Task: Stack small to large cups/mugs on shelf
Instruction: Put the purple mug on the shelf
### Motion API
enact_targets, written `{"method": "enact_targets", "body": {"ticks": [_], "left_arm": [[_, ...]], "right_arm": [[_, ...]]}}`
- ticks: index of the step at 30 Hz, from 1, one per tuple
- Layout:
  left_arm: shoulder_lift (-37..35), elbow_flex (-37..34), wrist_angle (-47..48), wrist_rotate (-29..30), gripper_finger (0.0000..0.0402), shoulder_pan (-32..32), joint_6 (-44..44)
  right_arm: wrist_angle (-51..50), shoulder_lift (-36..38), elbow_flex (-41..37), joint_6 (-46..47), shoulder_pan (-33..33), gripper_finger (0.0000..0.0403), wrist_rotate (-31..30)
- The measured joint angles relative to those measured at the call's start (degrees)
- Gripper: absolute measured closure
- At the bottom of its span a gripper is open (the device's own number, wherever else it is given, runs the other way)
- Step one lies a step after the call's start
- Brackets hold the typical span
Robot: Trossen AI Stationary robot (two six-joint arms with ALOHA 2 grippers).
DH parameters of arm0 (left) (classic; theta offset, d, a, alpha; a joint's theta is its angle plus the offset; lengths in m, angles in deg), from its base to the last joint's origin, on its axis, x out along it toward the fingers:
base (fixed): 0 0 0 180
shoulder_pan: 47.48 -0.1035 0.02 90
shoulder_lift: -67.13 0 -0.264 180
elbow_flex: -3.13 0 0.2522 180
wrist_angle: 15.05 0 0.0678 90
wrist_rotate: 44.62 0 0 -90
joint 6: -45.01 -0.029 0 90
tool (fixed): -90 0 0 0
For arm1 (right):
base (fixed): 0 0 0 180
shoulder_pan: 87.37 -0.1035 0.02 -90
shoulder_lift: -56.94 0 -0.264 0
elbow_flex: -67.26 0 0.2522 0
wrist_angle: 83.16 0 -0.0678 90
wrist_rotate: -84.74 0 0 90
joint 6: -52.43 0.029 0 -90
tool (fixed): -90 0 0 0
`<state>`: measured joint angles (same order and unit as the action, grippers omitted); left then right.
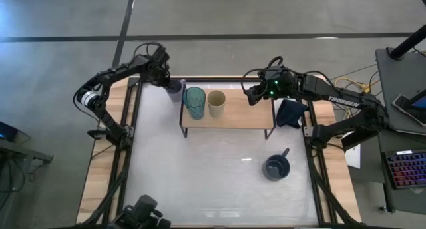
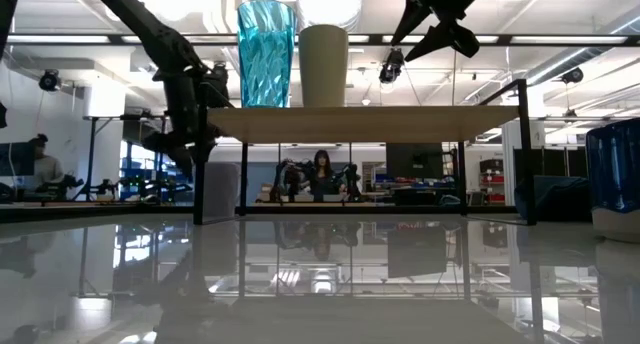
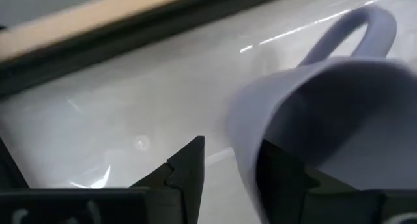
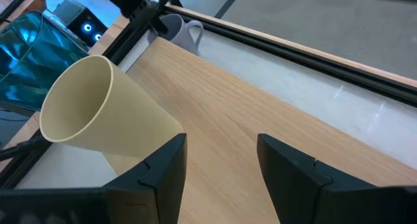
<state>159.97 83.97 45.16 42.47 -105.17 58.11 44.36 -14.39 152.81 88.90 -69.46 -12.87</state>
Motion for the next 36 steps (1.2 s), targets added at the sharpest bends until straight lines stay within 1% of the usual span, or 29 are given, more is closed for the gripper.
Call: {"method": "enact_targets", "body": {"ticks": [2,4,9,13,16,18,19,22,27,31,36], "left_arm": [[0.0,-0.8,0.2,0.0,0.0299,0.0,0.0],[0.0,-0.9,1.2,0.0,0.0317,0.0,0.1],[-0.6,-0.7,2.1,0.2,0.0387,0.0,0.2],[-1.8,-0.5,6.9,0.3,0.0395,0.0,0.2],[-3.9,-0.8,13.2,0.7,0.0397,0.0,0.2],[-6.0,-1.0,17.9,3.0,0.0398,0.6,0.1],[-7.3,-1.0,19.8,4.0,0.0398,0.9,0.1],[-12.7,-1.3,23.8,4.3,0.0399,2.3,1.7],[-25.8,-5.0,24.3,1.6,0.0400,6.6,9.3],[-37.3,-10.4,25.0,1.5,0.0400,12.8,18.5],[-47.6,-16.1,29.4,1.7,0.0400,22.3,29.7]], "right_arm": [[0.0,0.0,0.0,0.0,0.0,0.0223,0.0],[0.0,0.0,0.0,-0.1,0.0,0.0223,0.0],[0.0,0.0,0.0,-0.3,0.0,0.0223,0.0],[0.0,0.0,0.0,-0.5,0.0,0.0223,0.0],[0.0,0.0,0.0,-0.7,0.0,0.0223,0.0],[0.0,0.0,0.0,-1.4,0.0,0.0223,0.0],[0.0,0.0,0.0,-1.9,0.0,0.0223,-0.1],[0.0,0.0,0.0,-2.6,0.0,0.0223,0.0],[0.1,0.0,0.0,-3.6,0.0,0.0223,-0.1],[0.1,0.0,0.0,-4.8,0.0,0.0223,0.0],[0.3,0.0,0.0,-6.5,0.2,0.0223,0.0]]}}
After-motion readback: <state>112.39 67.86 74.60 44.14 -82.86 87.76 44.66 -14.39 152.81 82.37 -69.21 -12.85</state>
